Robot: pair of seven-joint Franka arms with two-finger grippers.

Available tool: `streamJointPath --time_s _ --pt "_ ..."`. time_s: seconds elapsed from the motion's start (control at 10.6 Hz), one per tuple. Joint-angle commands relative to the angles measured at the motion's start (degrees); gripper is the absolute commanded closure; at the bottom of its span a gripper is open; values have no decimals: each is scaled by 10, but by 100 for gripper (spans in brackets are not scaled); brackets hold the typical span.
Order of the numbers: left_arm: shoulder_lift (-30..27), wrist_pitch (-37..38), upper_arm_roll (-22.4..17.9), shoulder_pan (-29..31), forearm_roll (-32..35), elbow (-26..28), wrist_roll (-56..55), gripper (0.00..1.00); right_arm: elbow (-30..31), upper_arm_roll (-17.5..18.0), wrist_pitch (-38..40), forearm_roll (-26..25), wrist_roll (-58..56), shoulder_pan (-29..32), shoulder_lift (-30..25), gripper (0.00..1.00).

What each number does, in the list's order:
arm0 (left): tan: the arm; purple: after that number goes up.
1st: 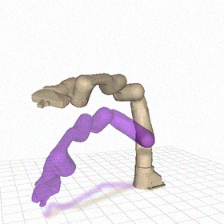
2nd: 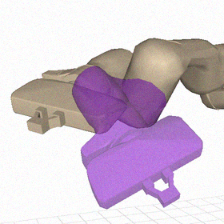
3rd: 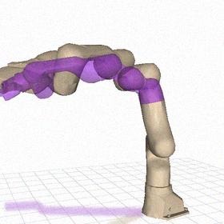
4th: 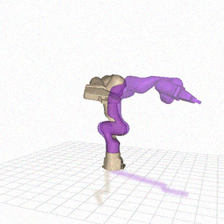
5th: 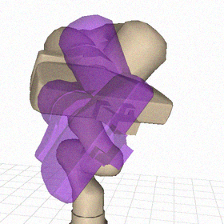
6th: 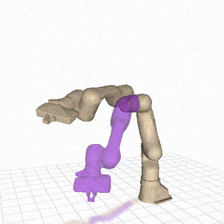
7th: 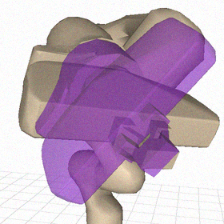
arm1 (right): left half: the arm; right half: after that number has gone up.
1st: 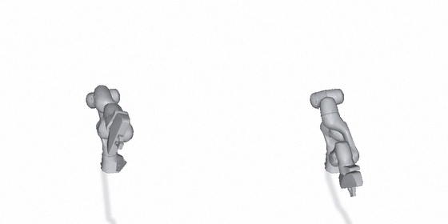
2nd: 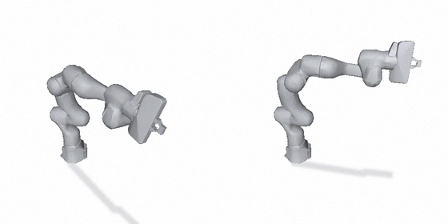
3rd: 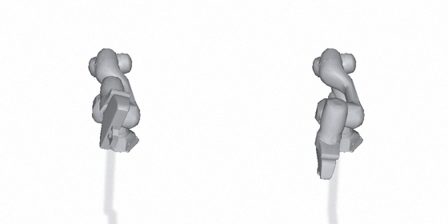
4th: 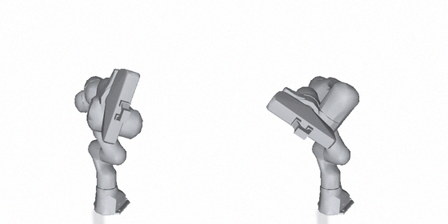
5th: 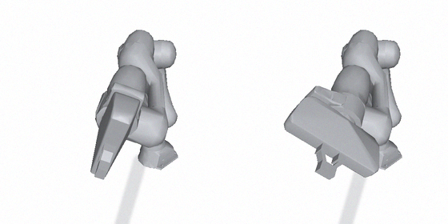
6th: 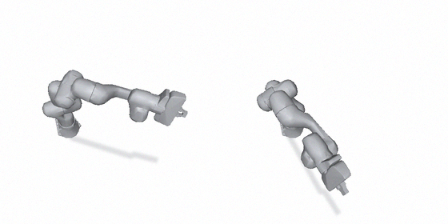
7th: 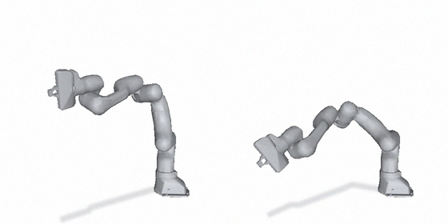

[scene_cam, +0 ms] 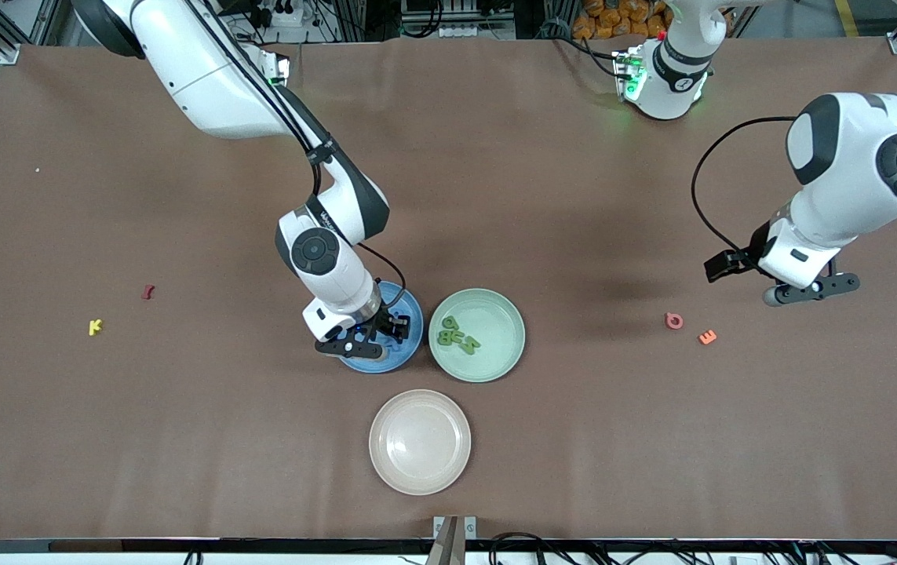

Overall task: Sort letters by color into matching plates
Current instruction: 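Drop the blue X on the blue plate while the left gripper withdraws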

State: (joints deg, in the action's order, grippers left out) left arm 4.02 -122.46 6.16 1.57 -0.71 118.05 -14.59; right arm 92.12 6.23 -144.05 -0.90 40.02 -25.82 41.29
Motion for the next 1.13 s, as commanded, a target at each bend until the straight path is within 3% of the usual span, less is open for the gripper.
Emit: streamJointPath --time_s 0.0,0.47,0.66,1.04 --pt "-27 6 -1 -2 -18 -15 32 0 -17 1 5 5 4 2 9 0" --pt "-18 156 1 -4 -1 -153 53 0 -13 -7 9 -2 -48 14 -3 0" --pt "13 199 9 -6 -2 -196 51 0 -12 -10 28 -2 -85 34 -11 0" --pt "27 199 12 -7 2 -196 58 0 -10 -32 108 -2 -222 101 -56 0"
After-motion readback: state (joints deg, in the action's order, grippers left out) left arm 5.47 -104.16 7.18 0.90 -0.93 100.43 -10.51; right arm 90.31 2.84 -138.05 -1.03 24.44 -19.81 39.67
